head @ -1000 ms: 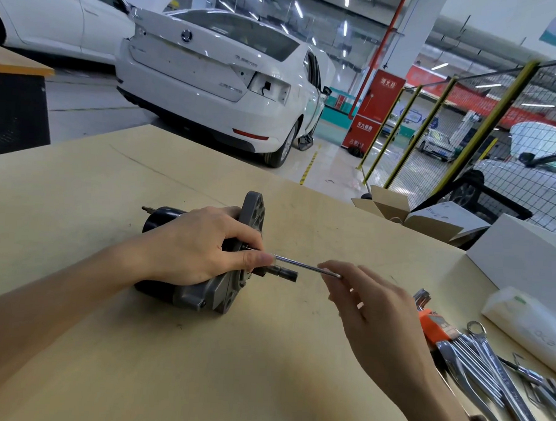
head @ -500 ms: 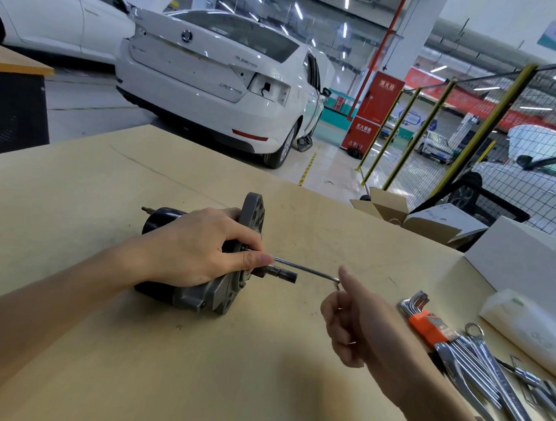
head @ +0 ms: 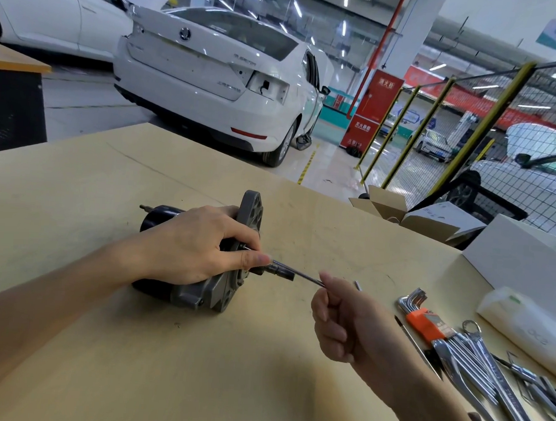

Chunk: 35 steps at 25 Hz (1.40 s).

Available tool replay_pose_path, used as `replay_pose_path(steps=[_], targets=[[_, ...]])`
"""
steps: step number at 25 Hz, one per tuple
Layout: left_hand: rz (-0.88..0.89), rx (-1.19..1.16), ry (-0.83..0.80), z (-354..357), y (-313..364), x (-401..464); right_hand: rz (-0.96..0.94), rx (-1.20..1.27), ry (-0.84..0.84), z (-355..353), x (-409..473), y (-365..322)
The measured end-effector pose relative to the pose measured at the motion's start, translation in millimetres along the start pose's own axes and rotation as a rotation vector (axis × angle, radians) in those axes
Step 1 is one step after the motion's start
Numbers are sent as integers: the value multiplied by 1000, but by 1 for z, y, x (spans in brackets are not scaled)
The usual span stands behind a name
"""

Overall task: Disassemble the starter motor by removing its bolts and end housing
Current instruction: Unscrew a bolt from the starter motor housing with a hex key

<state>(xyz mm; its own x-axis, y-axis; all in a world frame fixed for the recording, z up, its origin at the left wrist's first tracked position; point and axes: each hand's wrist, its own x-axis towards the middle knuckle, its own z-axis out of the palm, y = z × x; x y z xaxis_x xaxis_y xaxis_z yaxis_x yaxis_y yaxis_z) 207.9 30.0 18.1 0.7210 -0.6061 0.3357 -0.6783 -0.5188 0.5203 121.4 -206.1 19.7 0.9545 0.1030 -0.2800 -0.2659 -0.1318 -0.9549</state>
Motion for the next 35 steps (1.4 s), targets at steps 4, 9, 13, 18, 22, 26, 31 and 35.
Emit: replay_pose_path(steps=[4,9,13,18,22,26,31,35], targets=[[-6,-26,4,0,1,0,-109,-72,43,4,-3,0],[-7,-27,-4,-1,2,0,-243,-103,51,6,-5,2],[-2,-22,4,-1,2,0,-473,-389,148,5,-4,10],[-6,-26,1,0,1,1,-777,-886,479,-1,3,16],[-5,-15,-1,0,0,0,-679,-693,336,5,-1,18],[-2,-30,-2,0,2,0,-440,-131,56,7,-4,10],[-2,-30,-2,0,2,0,-281,95,-32,4,-5,5],[-8,-30,-6,-1,1,0,-294,122,-50,2,-4,5]])
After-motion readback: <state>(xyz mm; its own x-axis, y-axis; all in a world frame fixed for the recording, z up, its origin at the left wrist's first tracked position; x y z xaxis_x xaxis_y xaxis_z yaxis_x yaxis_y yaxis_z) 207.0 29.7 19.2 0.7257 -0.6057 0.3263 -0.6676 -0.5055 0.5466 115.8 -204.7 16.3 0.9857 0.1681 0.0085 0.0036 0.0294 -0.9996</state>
